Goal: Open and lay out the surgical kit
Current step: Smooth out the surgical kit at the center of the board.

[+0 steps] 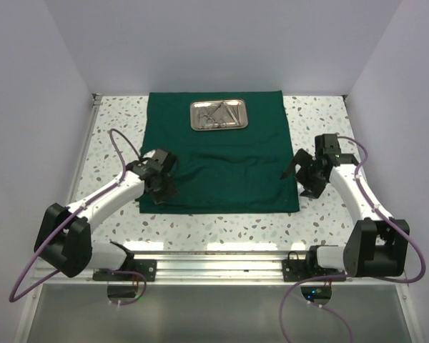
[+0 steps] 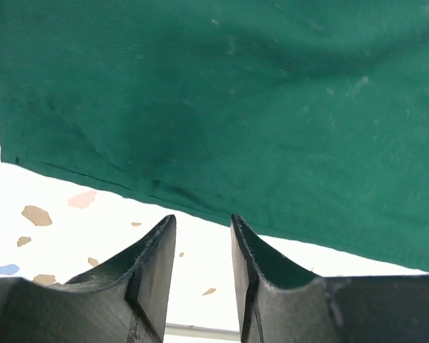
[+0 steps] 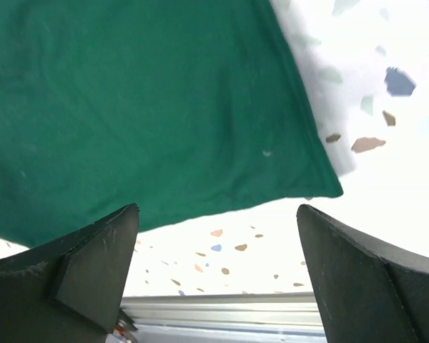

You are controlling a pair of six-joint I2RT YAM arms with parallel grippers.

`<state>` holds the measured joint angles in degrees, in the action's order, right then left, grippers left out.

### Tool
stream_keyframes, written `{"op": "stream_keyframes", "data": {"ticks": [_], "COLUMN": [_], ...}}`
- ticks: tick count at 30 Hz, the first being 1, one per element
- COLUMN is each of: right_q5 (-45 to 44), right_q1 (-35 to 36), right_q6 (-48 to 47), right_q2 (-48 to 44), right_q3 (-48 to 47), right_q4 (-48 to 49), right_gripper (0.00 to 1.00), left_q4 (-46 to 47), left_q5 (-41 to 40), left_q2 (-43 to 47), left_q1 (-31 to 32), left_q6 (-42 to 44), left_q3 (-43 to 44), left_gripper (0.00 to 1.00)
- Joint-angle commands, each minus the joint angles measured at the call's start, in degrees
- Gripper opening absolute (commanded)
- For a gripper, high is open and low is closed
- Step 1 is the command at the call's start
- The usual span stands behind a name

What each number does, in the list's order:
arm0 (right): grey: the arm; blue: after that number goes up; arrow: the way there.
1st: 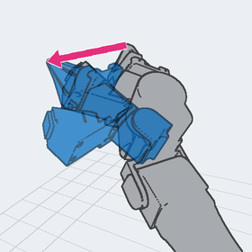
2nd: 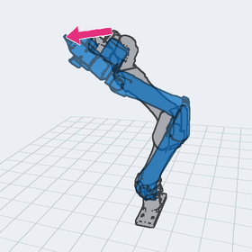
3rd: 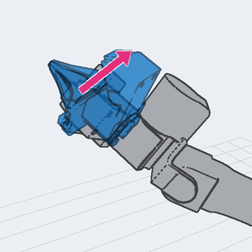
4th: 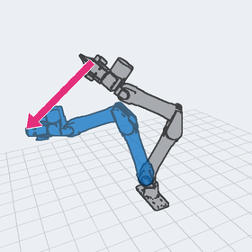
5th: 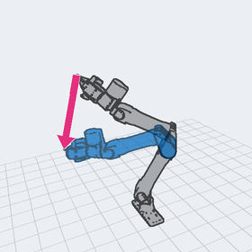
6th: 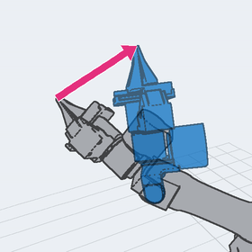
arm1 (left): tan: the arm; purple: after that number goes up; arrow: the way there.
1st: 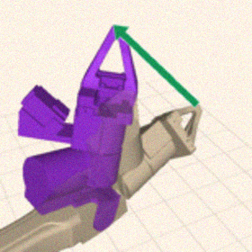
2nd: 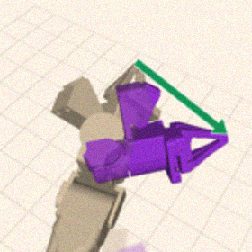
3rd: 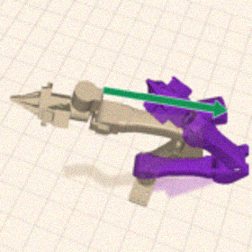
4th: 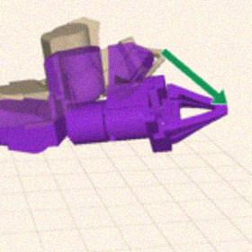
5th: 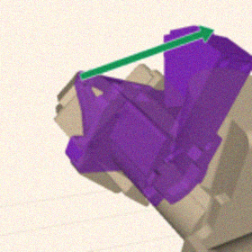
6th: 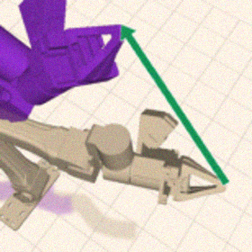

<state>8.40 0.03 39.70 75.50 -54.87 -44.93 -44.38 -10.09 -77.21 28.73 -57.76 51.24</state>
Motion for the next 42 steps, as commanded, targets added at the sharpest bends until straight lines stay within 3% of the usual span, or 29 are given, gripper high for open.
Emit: {"op": "stream_keyframes", "data": {"ticks": [1, 7, 14, 28, 31, 33, 39, 42], "right_q5": [2.2, 1.9, 2.1, 0.7, 0.3, 0.0, -0.3, -0.9], "right_q1": [1.7, 3.4, 3.3, 5.6, 6.1, 6.4, 6.5, 6.5], "right_q6": [-2.7, -3.7, -4.9, -6.7, -7.1, -7.4, -7.7, -8.0], "right_q2": [-2.4, -2.0, -1.1, 0.6, 1.2, 1.6, 2.2, 2.4], "right_q3": [1.3, 0.8, 0.6, 0.0, -0.5, -0.7, -0.3, -0.6], "right_q4": [-2.2, -2.3, -1.8, -2.7, -2.9, -3.1, -2.7, -3.1], "right_gripper": [0.95, 0.95, 0.95, 0.94, 0.94, 0.94, 0.94, 0.94], "left_q4": [1.5, -0.1, 0.0, 2.4, 2.8, 3.2, 3.8, 1.3], "left_q5": [-7.2, -10.3, -11.4, -14.1, -13.7, -13.5, -12.0, -11.4], "left_q2": [1.3, -3.4, -7.7, -16.3, -17.8, -18.3, -18.8, -17.3], "left_q1": [1.3, 3.4, 6.8, 7.7, 7.8, 8.0, 8.4, 9.5], "left_q6": [-7.9, -12.1, -16.0, -17.1, -17.1, -17.0, -15.7, -15.8], "left_q3": [-0.5, 0.5, 1.3, 5.4, 5.7, 5.5, 5.6, 6.0], "left_gripper": [0.39, 0.40, 0.48, 0.49, 0.44, 0.36, 0.00, 0.00]}}
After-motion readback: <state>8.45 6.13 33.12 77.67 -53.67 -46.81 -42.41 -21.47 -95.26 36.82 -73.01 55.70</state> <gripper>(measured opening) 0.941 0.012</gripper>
